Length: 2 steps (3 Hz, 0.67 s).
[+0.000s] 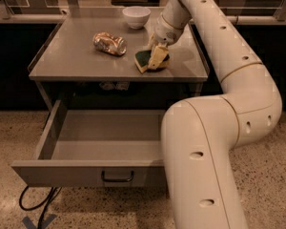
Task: Pick sponge from top drawer and place on counter
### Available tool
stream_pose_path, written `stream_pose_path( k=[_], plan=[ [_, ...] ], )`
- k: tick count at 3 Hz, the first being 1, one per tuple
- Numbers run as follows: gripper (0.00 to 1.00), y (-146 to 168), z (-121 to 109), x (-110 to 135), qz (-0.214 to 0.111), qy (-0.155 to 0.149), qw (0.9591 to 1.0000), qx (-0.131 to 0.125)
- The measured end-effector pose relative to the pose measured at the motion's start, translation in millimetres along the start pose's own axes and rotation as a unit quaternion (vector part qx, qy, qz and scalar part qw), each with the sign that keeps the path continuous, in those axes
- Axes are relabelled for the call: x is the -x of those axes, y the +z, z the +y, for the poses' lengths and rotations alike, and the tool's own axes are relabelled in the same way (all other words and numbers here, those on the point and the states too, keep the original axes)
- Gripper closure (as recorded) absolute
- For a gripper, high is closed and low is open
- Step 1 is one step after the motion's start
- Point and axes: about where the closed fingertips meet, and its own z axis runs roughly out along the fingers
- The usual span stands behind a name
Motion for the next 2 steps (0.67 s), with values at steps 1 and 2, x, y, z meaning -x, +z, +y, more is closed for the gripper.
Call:
stream_pose_path(
  k=[1, 2],
  plan=[
    [0.81, 1.2, -7.1, 3.3, -0.004, -0.001, 0.9999, -0.011],
    [0.58, 5.5, -11.4, 5.1, -0.007, -0.001, 0.9998, -0.017]
  ],
)
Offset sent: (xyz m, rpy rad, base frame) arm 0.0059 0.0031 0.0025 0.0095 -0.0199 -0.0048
